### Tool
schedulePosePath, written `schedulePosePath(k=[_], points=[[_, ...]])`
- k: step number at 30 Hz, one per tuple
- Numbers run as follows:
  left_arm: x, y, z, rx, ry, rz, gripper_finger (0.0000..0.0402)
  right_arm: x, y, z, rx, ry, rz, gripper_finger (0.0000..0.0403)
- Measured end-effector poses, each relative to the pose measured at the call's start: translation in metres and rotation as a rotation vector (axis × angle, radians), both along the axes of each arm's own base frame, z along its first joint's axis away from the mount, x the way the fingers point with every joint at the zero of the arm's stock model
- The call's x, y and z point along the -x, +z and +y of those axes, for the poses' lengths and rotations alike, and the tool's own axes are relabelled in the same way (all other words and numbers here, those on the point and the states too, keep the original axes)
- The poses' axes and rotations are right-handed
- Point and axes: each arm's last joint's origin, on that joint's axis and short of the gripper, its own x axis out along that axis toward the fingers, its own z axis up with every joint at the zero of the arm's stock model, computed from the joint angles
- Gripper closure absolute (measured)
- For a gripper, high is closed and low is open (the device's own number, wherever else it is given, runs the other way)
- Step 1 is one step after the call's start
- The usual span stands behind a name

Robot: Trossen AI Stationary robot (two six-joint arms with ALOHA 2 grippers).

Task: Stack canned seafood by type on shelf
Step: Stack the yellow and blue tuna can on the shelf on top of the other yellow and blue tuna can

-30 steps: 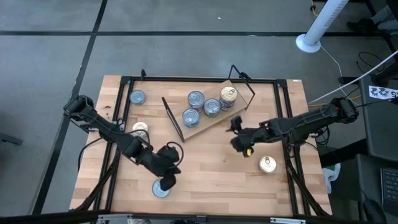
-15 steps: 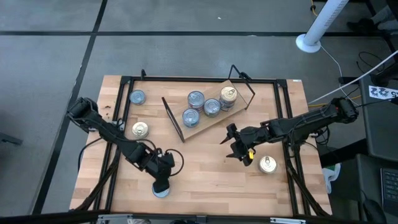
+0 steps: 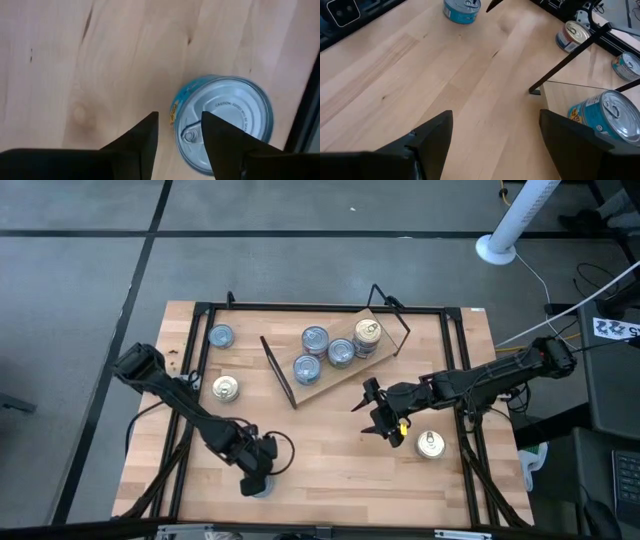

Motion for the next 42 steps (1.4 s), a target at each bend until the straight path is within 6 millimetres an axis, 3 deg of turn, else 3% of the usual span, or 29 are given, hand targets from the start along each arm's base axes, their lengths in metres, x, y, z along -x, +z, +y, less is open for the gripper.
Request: schedulePosePath(k=[15, 30, 42], points=[[-0.005, -0.016, -0.002, -0.026, -0.006, 0.04, 0.0259, -0.001, -0.002, 0.0, 0.002, 0.0, 0.007, 0.0109], [-0.013, -0.022, -0.004, 0.049, -0.029, 0.053, 0.0261, -0.02, -0.04, 0.005, 0.043, 0.002, 0.148, 0.0109], [-0.013, -0.022, -0.005, 0.064, -0.041, 0.049, 0.0377, -0.023, -0.047, 0.005, 0.05, 0.001, 0.17, 0.0109]])
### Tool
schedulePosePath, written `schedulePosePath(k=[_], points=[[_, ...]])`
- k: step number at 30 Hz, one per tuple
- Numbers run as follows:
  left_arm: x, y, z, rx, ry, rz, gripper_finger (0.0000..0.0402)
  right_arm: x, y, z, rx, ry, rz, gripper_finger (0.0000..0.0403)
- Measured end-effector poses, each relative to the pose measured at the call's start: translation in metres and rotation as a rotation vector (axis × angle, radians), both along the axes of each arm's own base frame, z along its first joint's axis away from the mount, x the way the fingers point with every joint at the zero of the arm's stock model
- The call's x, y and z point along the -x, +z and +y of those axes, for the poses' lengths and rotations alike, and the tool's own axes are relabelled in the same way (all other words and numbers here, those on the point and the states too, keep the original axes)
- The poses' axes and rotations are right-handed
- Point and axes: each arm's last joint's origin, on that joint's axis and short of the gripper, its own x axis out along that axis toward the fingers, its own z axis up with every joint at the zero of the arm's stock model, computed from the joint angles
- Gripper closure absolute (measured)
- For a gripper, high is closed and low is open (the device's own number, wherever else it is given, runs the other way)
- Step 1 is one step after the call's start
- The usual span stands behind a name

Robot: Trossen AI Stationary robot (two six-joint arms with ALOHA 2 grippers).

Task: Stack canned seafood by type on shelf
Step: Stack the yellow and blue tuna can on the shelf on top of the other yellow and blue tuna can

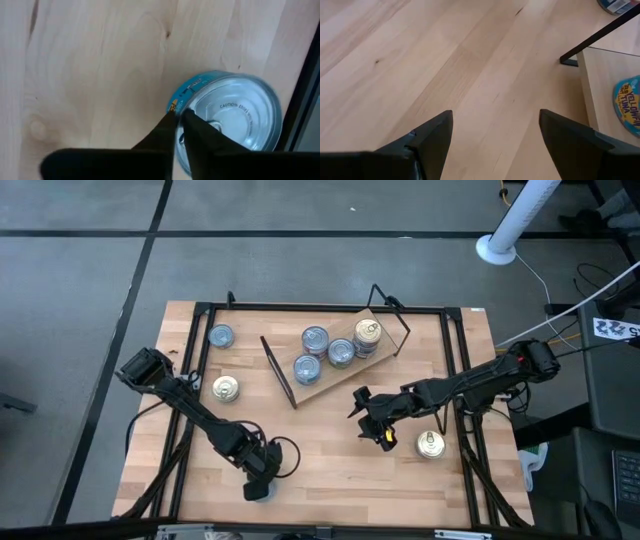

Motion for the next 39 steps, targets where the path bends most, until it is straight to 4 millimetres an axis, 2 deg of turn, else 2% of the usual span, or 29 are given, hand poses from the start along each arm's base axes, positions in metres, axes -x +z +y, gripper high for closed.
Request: schedulePosePath(k=[3, 14, 22, 30, 35, 39], points=[[-0.002, 0.0, 0.002, 0.007, 0.017, 0.0, 0.0396, 0.0, 0.0, 0.0, -0.001, 0.0, -0.005, 0.0109], [-0.024, 0.0, 0.022, 0.051, 0.153, -0.074, 0.04, -0.005, 0.005, 0.001, -0.003, 0.003, -0.079, 0.0109], [-0.045, 0.002, 0.055, 0.05, 0.28, -0.131, 0.0401, -0.005, 0.005, 0.001, 0.088, 0.092, -0.097, 0.0109], [-0.056, 0.002, 0.087, 0.046, 0.382, -0.142, 0.0401, -0.005, 0.005, 0.001, 0.127, 0.132, -0.106, 0.0109], [-0.067, 0.002, 0.099, 0.075, 0.435, -0.202, 0.0401, -0.013, -0.007, 0.003, 0.172, 0.175, -0.112, 0.0109], [-0.076, -0.004, 0.105, 0.096, 0.473, -0.228, 0.0401, -0.019, -0.024, 0.005, 0.242, 0.225, -0.069, 0.0109]])
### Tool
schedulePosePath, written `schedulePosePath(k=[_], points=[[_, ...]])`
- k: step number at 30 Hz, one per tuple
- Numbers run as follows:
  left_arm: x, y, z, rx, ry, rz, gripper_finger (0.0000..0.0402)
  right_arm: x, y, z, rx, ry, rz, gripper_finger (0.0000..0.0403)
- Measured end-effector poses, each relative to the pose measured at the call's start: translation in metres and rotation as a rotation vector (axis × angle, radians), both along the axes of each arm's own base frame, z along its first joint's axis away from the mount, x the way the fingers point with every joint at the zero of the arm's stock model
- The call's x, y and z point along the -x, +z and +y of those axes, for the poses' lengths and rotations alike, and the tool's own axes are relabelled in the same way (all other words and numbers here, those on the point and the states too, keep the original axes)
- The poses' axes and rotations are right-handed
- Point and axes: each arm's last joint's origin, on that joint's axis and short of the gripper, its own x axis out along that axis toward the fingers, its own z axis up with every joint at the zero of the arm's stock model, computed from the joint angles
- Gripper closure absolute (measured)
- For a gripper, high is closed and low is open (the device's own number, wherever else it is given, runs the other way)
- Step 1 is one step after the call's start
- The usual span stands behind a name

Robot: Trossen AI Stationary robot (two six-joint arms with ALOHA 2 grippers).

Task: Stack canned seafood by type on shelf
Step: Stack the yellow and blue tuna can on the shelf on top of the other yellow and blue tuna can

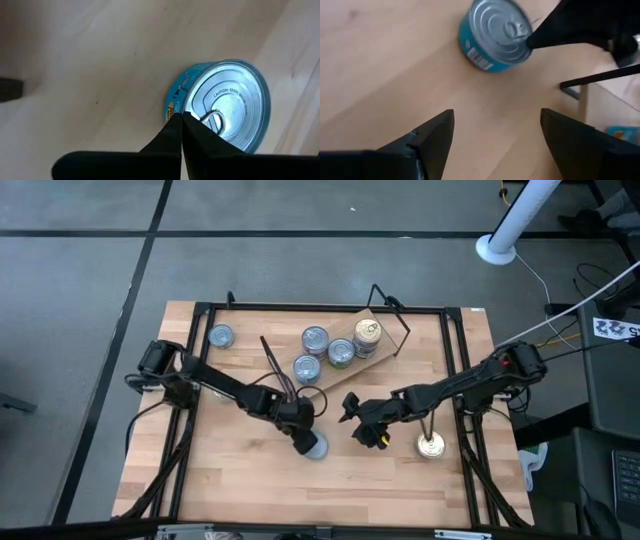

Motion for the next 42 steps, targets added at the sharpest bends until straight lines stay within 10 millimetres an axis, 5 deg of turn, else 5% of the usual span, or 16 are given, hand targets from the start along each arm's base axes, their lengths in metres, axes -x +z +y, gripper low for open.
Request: schedulePosePath(k=[7, 42], points=[[-0.01, -0.005, 0.005, 0.039, 0.043, -0.048, 0.0401, -0.006, -0.019, 0.0, 0.072, 0.002, 0.036, 0.0109], [-0.007, 0.021, -0.011, 0.097, -0.012, -0.157, 0.0401, -0.009, -0.02, -0.002, 0.153, -0.046, 0.007, 0.0109]])
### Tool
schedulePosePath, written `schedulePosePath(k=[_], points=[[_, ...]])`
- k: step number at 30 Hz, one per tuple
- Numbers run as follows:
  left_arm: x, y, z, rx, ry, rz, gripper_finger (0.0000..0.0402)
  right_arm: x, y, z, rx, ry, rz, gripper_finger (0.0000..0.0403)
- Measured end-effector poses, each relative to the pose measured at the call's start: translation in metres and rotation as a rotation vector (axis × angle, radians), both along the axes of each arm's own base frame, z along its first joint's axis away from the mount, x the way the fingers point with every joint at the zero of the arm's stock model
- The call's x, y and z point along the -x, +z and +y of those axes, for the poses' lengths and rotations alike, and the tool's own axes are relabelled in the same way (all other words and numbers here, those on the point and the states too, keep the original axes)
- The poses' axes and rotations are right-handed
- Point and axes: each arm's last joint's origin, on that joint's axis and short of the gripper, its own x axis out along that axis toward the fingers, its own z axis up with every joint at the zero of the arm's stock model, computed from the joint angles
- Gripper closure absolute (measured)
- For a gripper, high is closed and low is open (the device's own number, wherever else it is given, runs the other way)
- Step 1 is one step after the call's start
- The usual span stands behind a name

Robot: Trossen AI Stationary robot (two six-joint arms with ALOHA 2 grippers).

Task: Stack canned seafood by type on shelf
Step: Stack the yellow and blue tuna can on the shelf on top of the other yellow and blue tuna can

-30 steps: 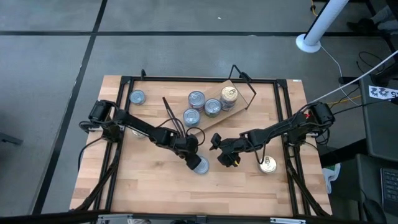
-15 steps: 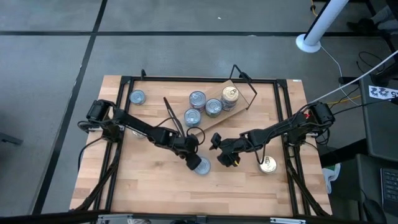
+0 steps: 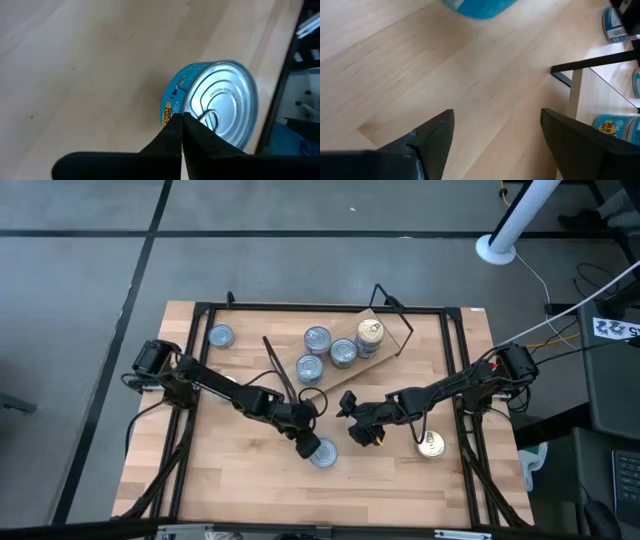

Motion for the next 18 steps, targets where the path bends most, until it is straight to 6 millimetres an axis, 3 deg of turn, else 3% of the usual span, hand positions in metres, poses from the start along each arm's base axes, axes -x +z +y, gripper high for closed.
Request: schedulePosePath(k=[9, 18], points=[[0.008, 0.029, -0.001, 0.039, 0.012, -0.077, 0.0401, 0.0, 0.0, 0.0, 0.0, 0.0, 0.0, 0.0109], [0.016, 0.058, 0.012, 0.059, 0.045, -0.167, 0.0401, 0.0, 0.0, 0.0, -0.001, -0.001, 0.0, 0.0109]])
